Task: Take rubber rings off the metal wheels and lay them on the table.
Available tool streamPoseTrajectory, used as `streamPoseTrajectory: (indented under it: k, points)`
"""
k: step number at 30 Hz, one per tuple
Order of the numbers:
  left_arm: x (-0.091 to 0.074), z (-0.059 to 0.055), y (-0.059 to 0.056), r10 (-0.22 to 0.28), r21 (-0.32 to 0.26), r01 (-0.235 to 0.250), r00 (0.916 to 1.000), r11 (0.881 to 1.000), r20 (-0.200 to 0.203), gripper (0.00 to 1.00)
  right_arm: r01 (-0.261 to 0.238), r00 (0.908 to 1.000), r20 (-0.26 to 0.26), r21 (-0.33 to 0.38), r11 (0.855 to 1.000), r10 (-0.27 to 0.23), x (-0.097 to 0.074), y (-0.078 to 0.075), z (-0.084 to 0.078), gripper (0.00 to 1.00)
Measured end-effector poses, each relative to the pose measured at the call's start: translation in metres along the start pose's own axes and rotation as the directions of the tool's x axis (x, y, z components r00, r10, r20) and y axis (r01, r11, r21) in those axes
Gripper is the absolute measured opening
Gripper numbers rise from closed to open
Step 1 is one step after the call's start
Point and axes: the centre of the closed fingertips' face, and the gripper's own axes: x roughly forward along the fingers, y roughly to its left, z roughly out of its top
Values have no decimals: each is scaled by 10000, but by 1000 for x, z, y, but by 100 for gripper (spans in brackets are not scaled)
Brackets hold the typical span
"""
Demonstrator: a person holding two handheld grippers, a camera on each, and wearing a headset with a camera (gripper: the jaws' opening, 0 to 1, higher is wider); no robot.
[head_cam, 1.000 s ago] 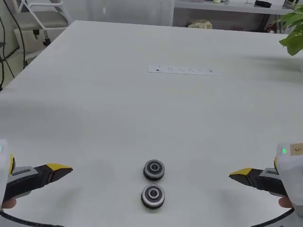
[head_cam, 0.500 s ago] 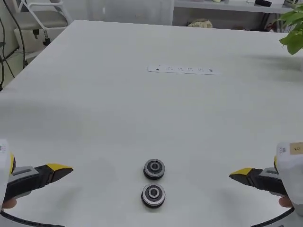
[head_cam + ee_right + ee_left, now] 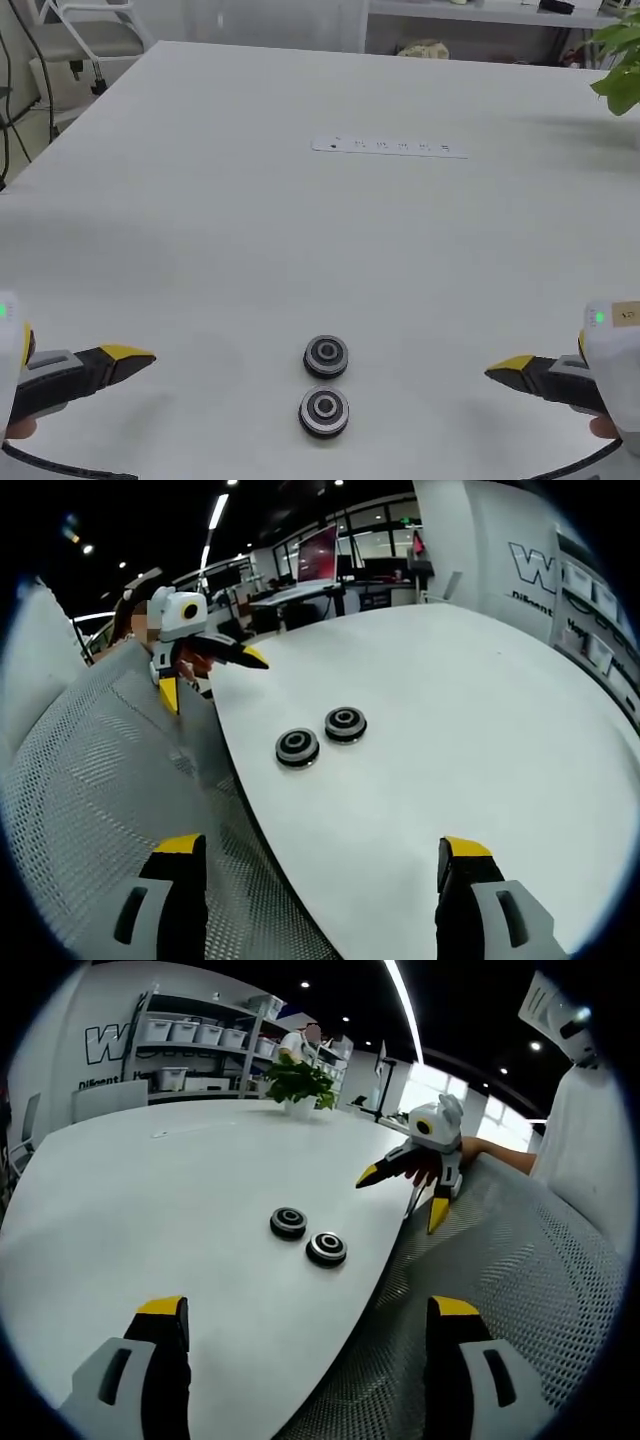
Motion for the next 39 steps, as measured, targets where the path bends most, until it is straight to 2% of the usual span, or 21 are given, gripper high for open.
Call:
streamPoseTrajectory:
  k: [5,11,16,20,24,27,29,32,35,39]
  points:
    - [0,1,-2,-128,91,128,9999,9999,23,93,-12,10000,35,5,10000,12,0,0,1,93]
    - [1,-1,-4,-199,163,201,9998,9997,-100,93,12,10000,72,93,10000,-13,-1,-1,1,93]
    - [2,-1,-12,-547,663,574,9976,9961,-421,94,147,9994,301,225,9996,-153,-3,-5,5,93]
    - [1,4,-12,-566,1451,660,9961,9872,-679,95,199,9988,446,334,9992,-214,-4,-7,7,93]
    - [-4,20,-18,-820,1627,876,9958,9828,-409,95,135,9982,588,287,9995,-152,-6,-7,13,93]
    - [-7,35,-18,-736,1862,757,9971,9796,-182,94,138,9985,523,99,9999,-143,-8,-8,17,92]
    - [-9,48,-18,-592,2269,569,9982,9723,33,92,130,9988,479,-65,9999,-126,-10,-10,21,92]
    - [-14,69,-20,-574,2574,460,9977,9652,371,92,160,9984,545,-349,9993,-140,-13,-12,32,92]
    - [-17,84,-21,-574,2840,396,9968,9580,548,93,199,9980,618,-591,9981,-163,-15,-12,43,91]
    - [-18,96,-19,-509,3234,286,9968,9458,609,93,290,9981,574,-897,9955,-239,-15,-18,54,91]
